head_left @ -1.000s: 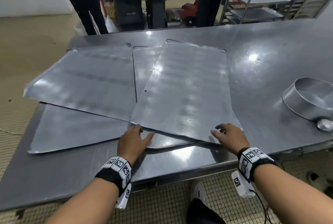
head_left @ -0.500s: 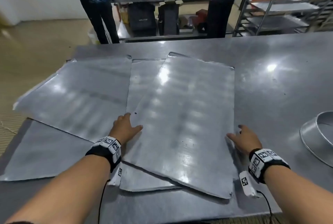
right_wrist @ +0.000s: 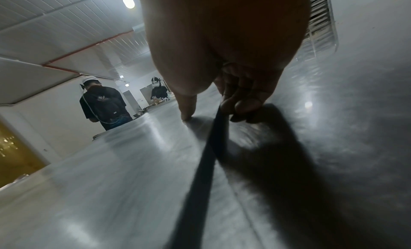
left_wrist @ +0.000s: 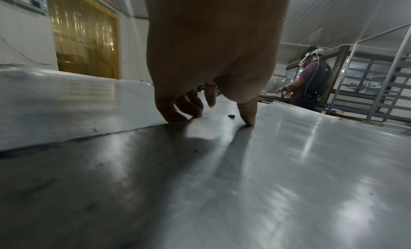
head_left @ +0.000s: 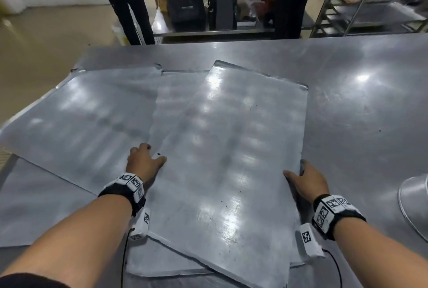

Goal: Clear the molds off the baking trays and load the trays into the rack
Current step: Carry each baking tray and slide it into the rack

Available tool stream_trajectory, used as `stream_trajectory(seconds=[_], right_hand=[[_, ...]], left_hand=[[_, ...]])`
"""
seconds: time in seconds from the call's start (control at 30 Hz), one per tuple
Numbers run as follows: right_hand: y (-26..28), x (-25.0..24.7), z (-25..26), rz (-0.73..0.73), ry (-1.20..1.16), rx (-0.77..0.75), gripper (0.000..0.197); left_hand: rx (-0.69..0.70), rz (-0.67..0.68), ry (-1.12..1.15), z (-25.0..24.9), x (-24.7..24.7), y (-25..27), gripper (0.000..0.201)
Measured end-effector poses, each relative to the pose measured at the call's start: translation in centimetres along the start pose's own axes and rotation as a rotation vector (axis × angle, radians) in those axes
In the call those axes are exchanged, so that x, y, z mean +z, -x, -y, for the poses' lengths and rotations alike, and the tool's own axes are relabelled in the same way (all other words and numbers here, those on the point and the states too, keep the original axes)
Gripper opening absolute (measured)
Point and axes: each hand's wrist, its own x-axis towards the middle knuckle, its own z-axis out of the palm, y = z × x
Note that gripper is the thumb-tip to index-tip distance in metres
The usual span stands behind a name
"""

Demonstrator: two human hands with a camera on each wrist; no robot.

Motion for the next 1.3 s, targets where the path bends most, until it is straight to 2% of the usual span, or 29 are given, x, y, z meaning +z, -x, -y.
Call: stream_trajectory(seconds=[0.1,0.23,0.33,0.57,0.7,0.8,0.9,1.07,1.3], right_hand=[[-0.6,-0.1,-0.1,-0.003,-0.021,-0.005,0.055],[-1.4,0.2,-0.4,-0.012,-0.030,-0.033,0.042],[-2.1,0.3,0.0,0.003,-0.028,-0.033,0.041],[-4.6,0.6,3.1,0.038,-0.024,-0.047,0.053],[-6.3,0.8,4.7,0.073,-0.005,-0.080,0.049],[-7.0,1.3,5.9,0.090,-0.009,-0.103,0.047],[-7.4,1.6,7.0,0.095,0.004,-0.114,0.054],[-8.0,1.5,8.1,0.111,-0.033,-0.121,0.053],[-9.3,2.1,7.9,0.099,-0.055,-0.092,0.033]], left_hand=[[-0.035,-0.030,0.037,0.2,0.3,-0.8,0.068],[-0.045,-0.104,0.078,0.6,0.5,-1.8,0.036],[-0.049,-0.126,0.092,1.0,0.6,-1.8,0.029],[-0.040,-0.143,0.077,1.3,0.9,-0.1,0.039],[-0.078,-0.130,0.096,2.7,0.3,0.5,0.048],[-0.081,-0.127,0.049,3.7,-0.4,0.8,0.048],[-0.094,-0.081,0.008,4.4,-1.1,1.5,0.050],[-0.096,-0.002,0.019,5.5,-2.0,2.3,0.055],[-0.069,0.136,0.048,6.5,-2.0,3.6,0.063]])
